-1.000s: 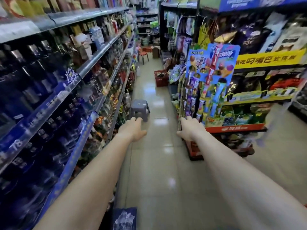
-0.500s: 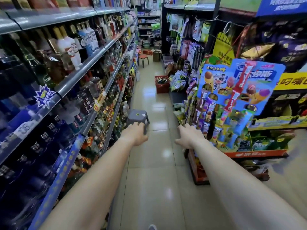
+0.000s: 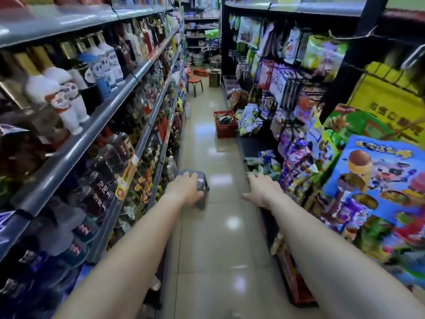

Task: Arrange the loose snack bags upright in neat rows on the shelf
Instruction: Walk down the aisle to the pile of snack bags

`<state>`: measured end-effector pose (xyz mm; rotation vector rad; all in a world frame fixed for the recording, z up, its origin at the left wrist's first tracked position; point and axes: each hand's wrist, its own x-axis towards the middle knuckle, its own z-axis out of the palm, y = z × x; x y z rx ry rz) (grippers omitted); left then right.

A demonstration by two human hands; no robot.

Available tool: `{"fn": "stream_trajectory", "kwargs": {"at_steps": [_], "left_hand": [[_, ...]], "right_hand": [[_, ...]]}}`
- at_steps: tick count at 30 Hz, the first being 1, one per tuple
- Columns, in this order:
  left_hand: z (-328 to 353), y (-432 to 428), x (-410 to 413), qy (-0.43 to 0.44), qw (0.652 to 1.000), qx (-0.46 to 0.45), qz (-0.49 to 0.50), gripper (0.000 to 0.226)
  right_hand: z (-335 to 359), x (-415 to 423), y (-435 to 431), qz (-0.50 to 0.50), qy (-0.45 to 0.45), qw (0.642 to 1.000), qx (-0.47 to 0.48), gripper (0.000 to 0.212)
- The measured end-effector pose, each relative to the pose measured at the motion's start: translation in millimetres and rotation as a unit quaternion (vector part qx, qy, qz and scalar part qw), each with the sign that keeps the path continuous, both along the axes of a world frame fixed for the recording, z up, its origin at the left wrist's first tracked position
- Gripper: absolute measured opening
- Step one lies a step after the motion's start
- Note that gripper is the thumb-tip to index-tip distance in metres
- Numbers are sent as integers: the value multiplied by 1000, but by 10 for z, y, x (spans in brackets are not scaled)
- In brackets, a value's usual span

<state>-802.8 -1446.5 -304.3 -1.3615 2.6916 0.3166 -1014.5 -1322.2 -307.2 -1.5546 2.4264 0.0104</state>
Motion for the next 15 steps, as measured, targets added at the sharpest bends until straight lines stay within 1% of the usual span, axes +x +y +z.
{"fn": "stream_trajectory", "kwargs": {"at_steps": [3, 6, 10, 15], "left_hand": [[-127, -617, -286, -9, 1000, -3, -5, 56], [-206, -1247, -589, -9, 1000, -10, -9, 54], [-199, -2036, -1034, -27, 999, 15, -26, 56], [-296, -2871, -1522, -21, 999, 21, -27, 57]], "right_hand": [[-132, -258, -601, -4, -3, 1000, 1, 67], [-230, -566, -1186, -6, -9, 1000, 5, 68], [-284, -1048, -1913, -32, -30, 999, 18, 66], [-363, -1588, -2739, -62, -45, 996, 37, 66]]}}
